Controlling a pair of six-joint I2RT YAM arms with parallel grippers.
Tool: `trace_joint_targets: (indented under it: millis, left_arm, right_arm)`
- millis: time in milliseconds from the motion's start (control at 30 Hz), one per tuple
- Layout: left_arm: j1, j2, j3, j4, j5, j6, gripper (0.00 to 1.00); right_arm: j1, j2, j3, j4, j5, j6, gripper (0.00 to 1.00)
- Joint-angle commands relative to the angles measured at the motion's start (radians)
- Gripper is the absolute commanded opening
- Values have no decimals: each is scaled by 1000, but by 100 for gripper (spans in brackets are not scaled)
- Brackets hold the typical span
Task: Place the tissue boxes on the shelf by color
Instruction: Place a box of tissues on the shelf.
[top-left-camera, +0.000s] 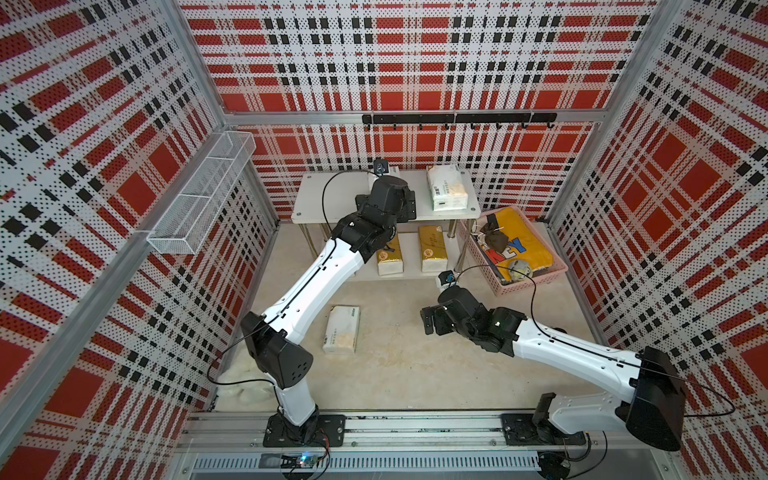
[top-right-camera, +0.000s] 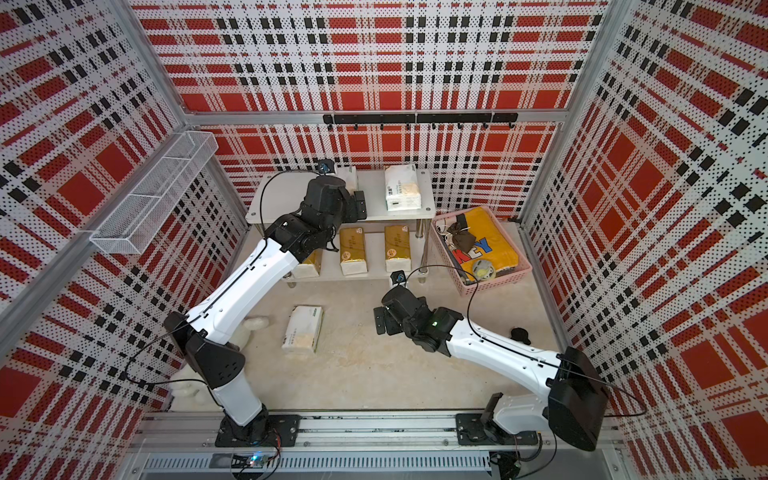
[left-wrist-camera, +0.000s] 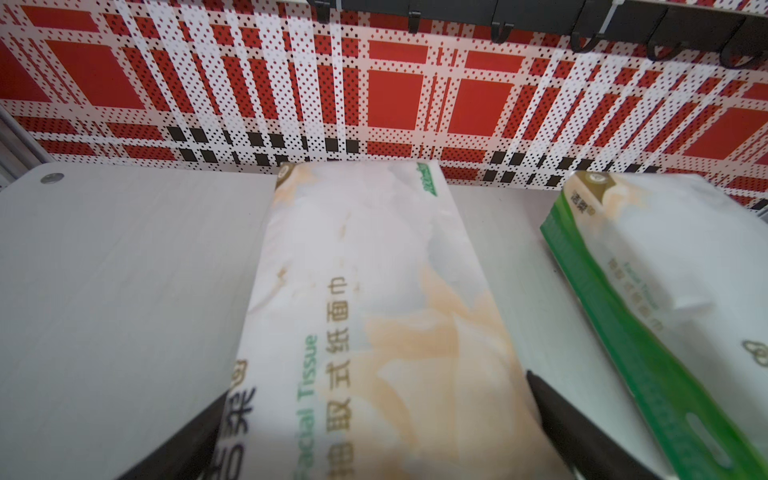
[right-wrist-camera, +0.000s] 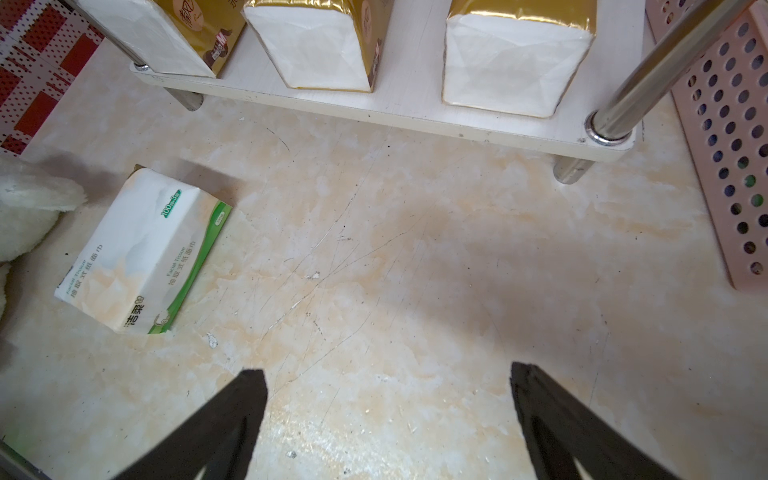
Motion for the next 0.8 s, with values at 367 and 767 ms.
trace_joint_targets:
  millis: [367, 767]
  left_arm:
    - [-20, -80, -38, 17, -25, 14, 99]
    - [-43, -108, -35, 14, -57, 23, 99]
  right_arm:
    - [12, -9, -5, 20, 17, 1, 100]
    - [18, -9, -5, 22, 19, 5, 100]
